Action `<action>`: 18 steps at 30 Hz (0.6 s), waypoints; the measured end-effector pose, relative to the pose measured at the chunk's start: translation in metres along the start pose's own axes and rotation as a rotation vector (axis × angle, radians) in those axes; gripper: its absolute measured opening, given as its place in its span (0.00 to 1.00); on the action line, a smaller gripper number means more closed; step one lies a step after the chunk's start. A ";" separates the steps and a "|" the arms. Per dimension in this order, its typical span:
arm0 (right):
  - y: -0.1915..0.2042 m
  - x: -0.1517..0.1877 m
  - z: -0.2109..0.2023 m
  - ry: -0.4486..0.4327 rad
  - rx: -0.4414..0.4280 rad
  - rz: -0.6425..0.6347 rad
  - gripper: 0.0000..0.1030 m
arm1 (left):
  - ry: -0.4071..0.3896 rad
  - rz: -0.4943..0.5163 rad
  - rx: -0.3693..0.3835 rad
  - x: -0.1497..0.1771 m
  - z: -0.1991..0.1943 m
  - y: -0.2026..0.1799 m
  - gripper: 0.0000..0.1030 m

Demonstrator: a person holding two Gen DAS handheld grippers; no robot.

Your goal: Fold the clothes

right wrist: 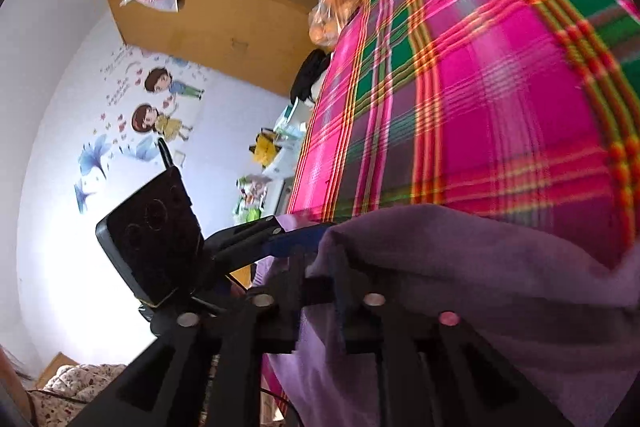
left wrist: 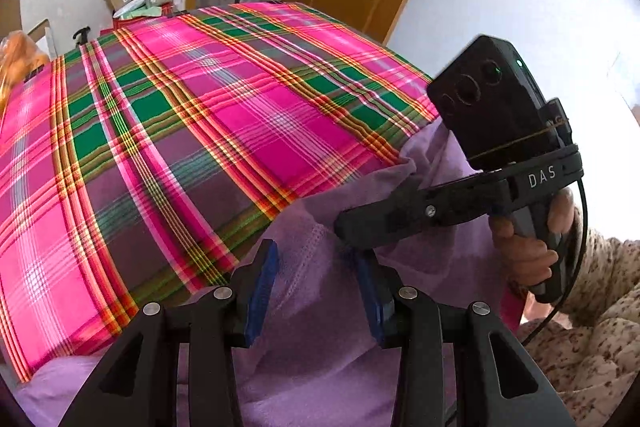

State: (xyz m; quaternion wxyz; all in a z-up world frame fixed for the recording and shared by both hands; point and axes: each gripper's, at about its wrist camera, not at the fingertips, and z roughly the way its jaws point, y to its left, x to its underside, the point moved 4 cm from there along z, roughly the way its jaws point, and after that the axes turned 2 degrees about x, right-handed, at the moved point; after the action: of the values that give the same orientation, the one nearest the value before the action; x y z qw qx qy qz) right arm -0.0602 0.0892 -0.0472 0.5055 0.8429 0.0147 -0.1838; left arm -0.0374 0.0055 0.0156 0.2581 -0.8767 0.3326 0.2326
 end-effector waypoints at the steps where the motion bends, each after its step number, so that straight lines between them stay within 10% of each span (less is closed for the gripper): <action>1: 0.001 -0.001 0.004 0.013 0.008 -0.009 0.18 | 0.002 0.003 -0.004 0.000 0.000 -0.001 0.41; 18: 0.026 -0.012 0.013 0.075 -0.054 -0.098 0.04 | -0.046 0.041 -0.004 -0.005 -0.003 -0.007 0.36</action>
State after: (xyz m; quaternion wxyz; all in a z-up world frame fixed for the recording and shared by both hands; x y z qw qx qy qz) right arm -0.0702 0.0674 -0.0271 0.5178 0.8334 0.0798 -0.1759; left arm -0.0346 0.0107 0.0225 0.2590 -0.8647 0.3439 0.2587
